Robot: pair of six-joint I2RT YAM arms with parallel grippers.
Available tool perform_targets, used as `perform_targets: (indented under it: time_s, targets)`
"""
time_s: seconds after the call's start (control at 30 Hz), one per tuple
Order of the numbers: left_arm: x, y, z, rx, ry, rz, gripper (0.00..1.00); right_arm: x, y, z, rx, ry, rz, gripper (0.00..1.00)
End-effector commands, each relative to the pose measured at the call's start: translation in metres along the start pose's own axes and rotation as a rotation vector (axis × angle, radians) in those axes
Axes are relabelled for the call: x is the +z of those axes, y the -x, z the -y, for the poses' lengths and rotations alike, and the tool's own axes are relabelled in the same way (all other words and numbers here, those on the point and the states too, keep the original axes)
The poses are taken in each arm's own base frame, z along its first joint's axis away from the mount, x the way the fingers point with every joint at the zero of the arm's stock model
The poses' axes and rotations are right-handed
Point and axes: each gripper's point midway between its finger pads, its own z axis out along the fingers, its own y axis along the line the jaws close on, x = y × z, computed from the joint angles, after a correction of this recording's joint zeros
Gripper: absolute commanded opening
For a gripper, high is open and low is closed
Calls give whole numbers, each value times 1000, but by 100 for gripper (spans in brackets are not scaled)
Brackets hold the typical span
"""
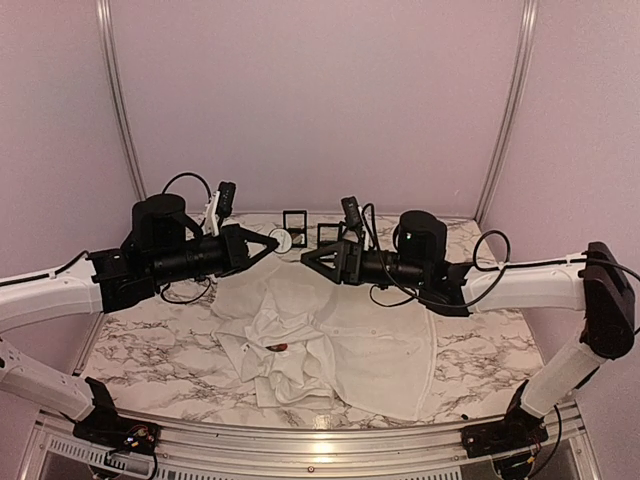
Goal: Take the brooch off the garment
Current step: Close the brooch at the center of the board.
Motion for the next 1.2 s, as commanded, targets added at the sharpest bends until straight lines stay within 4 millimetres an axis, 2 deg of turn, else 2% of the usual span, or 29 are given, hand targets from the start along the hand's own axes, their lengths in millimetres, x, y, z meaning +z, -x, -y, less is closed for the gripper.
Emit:
perform_targets:
  time_s: [0.0, 0.3, 0.57, 1.17]
  targets:
    - [9, 23, 23, -31, -138, 110, 0, -5, 20, -23, -13, 95, 81, 57]
    - [20, 21, 31, -51, -201, 111, 0, -11, 39, -43, -15, 186, 167, 55]
    - [22, 15, 43, -40, -254, 93, 0, -6, 43, -46, 9, 223, 177, 49]
    - [25, 1, 45, -20, -248, 54, 0, -7, 44, -49, 33, 247, 191, 30]
